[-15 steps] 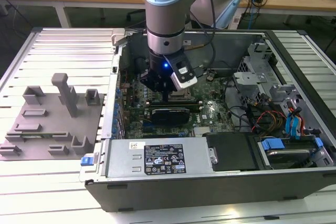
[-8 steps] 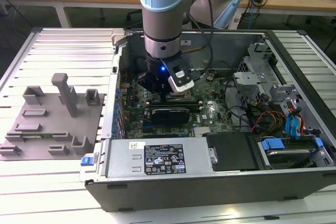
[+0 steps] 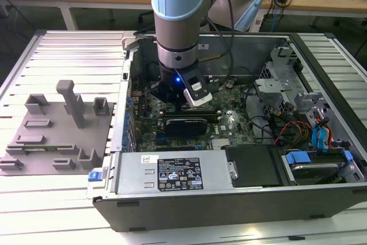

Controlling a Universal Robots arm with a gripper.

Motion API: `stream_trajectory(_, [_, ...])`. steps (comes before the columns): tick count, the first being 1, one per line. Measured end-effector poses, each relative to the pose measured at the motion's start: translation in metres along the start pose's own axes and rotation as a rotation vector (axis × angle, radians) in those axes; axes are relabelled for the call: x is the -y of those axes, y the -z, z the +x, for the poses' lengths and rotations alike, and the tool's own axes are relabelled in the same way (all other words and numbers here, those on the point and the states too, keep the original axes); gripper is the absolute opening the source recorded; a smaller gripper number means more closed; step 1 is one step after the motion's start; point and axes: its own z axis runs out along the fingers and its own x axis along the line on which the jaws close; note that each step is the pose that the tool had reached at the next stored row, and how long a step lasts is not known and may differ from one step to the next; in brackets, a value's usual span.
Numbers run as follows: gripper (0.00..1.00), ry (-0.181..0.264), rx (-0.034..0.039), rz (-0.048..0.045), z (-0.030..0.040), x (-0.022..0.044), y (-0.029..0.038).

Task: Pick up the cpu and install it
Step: 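Install the second cpu locking lever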

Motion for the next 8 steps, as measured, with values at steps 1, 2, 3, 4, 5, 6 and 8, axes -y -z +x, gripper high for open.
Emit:
stream_trajectory(1, [0.11,0.0,-0.0001,-0.0081,0.0,0.0007,0.0001])
stream_trajectory(2, [0.11,-0.001,-0.0002,-0.0137,-0.0001,0.0013,0.0001])
stream_trajectory(3, [0.11,-0.001,-0.0004,-0.022,-0.0001,0.0024,0.0002])
stream_trajectory(4, [0.11,-0.001,-0.0005,-0.0266,-0.0001,0.003,0.0003])
stream_trajectory(5, [0.11,-0.002,-0.0002,-0.0345,-0.0001,0.0046,0.0004])
stream_trajectory(6, [0.11,-0.002,0.0006,-0.0396,0.0,0.0062,0.0005])
stream_trajectory(8, [0.11,-0.002,0.0064,-0.0628,0.0009,0.0085,0.0001])
